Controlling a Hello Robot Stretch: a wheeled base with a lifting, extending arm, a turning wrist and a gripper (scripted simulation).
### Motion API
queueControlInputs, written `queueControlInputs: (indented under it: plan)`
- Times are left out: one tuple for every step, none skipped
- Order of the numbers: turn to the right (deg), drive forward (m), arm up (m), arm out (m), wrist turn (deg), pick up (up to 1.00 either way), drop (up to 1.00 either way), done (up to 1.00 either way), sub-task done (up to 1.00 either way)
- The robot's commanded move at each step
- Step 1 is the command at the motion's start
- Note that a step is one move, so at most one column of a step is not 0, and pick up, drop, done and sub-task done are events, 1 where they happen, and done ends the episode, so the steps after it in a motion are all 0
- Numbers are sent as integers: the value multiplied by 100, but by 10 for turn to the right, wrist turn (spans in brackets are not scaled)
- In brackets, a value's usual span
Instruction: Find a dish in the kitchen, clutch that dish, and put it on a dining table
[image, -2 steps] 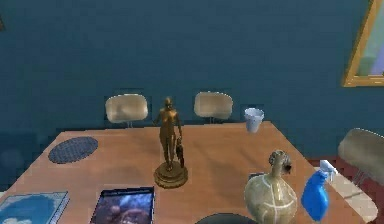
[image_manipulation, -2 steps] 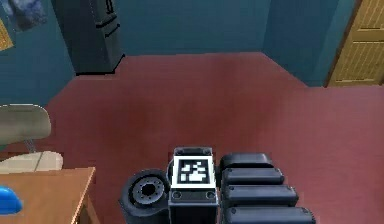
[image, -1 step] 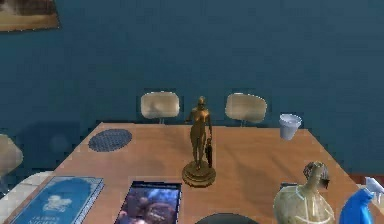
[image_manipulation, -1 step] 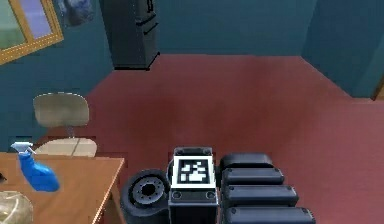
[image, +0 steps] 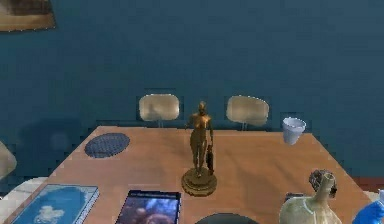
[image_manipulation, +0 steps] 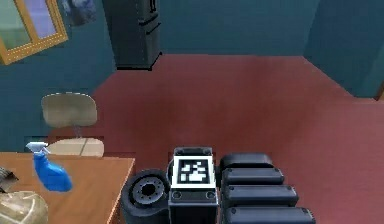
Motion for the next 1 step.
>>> queueControlInputs:
  plan:
    - [210, 0, 0, 0, 0, 0, 0, 0, 0]
